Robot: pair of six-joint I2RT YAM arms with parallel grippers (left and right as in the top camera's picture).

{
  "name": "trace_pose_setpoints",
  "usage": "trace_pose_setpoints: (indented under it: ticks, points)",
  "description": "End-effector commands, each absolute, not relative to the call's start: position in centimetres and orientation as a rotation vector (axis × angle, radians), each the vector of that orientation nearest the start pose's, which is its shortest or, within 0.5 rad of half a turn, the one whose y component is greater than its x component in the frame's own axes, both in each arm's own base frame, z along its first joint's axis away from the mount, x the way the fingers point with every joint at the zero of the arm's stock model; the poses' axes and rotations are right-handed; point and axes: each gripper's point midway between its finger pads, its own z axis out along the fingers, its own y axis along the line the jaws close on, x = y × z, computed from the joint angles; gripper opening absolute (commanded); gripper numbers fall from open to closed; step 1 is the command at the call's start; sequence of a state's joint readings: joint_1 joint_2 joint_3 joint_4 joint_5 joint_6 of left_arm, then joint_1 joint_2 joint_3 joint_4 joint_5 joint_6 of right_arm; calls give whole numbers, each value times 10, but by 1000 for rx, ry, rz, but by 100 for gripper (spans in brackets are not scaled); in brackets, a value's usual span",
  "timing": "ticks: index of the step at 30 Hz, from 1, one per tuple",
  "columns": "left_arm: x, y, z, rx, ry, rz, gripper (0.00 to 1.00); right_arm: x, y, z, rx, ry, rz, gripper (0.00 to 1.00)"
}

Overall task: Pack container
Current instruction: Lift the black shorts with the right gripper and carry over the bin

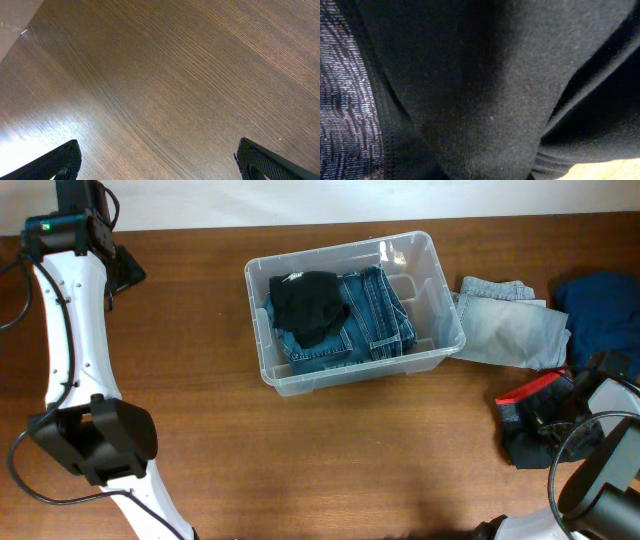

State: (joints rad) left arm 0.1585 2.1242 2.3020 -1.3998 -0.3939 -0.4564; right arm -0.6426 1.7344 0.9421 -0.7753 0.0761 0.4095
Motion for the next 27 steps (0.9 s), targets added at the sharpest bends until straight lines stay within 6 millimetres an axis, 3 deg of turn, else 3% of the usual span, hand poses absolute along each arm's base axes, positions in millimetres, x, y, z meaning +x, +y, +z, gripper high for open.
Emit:
trace_pose_setpoints:
  ticks: [1, 7, 11, 12, 15, 16, 21, 24, 27]
  points:
    - [452, 142, 221, -914, 2548, 473, 99, 189, -150, -35, 1654, 2876, -18, 4]
    - [452, 142, 221, -914, 2548, 473, 100, 216, -148, 5, 1566, 2885, 17, 4]
    - [452, 142, 221, -914, 2548, 473, 99, 246, -148, 54, 1435, 2853, -12, 4]
    - [452, 142, 221, -914, 2548, 473, 99, 260, -147, 81, 1374, 2823, -18, 4]
    - [452, 142, 221, -914, 2548, 473, 99, 282, -140, 132, 1214, 2790, -23, 4]
    - [452, 142, 221, -914, 2548, 473, 99, 296, -131, 163, 1089, 2771, -25, 4]
    - [452, 142, 221, -914, 2548, 473, 99, 335, -88, 240, 741, 2698, -7, 4]
    - [452, 142, 221, -914, 2548, 473, 99, 353, -55, 268, 587, 2647, 26, 4]
    - [452, 142, 221, -914, 2548, 473, 99, 366, -22, 284, 452, 2609, 67, 4]
